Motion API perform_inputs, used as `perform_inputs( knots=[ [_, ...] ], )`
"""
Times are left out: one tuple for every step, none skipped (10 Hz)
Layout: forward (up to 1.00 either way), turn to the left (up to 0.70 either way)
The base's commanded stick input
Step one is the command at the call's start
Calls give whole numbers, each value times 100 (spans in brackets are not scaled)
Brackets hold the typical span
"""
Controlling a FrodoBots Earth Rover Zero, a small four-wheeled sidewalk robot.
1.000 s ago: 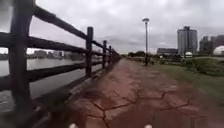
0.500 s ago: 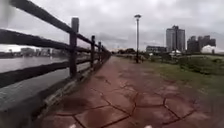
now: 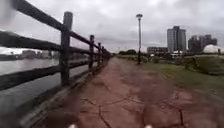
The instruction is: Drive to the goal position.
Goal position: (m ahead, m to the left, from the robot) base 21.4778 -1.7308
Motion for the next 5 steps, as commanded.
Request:
perform_inputs(
  knots=[
    [85, 1],
    [85, -9],
    [85, -21],
    [85, -33],
    [85, -33]
  ],
)
